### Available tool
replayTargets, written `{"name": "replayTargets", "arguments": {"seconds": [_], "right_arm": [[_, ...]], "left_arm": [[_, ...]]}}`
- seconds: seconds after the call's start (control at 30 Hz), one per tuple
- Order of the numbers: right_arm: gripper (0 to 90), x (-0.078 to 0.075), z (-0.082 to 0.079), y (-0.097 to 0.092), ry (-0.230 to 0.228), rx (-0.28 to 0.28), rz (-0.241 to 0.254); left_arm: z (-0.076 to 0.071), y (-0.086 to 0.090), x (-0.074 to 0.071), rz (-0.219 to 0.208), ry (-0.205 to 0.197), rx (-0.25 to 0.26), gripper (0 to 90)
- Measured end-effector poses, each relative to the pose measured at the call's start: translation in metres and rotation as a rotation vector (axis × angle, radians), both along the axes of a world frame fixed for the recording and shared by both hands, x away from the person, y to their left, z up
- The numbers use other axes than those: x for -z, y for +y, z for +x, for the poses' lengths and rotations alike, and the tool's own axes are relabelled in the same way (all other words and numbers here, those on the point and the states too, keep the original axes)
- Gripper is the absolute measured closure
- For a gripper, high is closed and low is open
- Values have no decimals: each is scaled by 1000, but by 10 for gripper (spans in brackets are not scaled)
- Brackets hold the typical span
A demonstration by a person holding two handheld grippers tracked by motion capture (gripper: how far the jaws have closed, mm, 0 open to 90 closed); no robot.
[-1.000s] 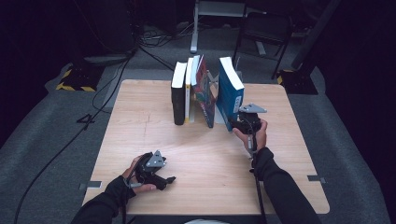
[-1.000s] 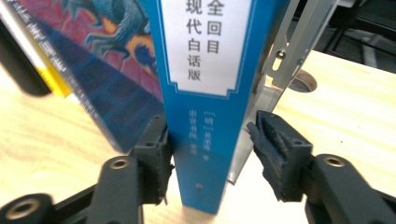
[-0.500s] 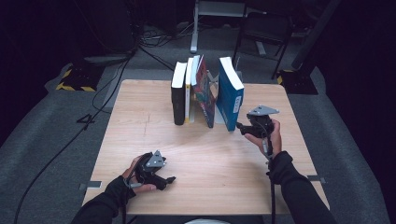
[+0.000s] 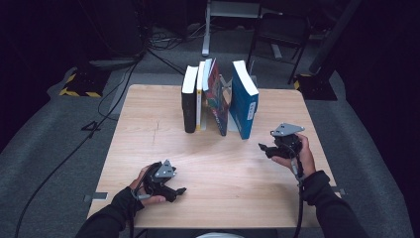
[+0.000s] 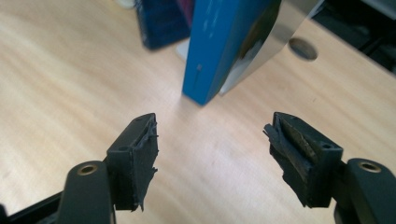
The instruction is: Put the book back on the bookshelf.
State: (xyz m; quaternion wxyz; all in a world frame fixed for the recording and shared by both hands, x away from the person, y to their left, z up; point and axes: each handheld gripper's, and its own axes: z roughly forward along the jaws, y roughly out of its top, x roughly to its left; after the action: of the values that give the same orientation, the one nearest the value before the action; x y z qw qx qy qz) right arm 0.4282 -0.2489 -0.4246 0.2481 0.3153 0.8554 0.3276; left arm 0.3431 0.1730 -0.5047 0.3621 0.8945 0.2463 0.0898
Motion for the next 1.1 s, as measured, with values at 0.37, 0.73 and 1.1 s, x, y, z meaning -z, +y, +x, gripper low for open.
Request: {"name": "replayTargets", "arguments": {"seconds": [0.37, 0.73, 1.1], "right_arm": [[294, 10, -26, -32, 30, -21, -7], [293, 28, -51, -65, 20, 0, 15], [288, 50, -72, -96, 35, 31, 34]], "left_arm": [[0, 0, 0, 0, 0, 0, 152], [0, 0, 0, 0, 0, 0, 152], [0, 0, 0, 3, 0, -1, 153]]}}
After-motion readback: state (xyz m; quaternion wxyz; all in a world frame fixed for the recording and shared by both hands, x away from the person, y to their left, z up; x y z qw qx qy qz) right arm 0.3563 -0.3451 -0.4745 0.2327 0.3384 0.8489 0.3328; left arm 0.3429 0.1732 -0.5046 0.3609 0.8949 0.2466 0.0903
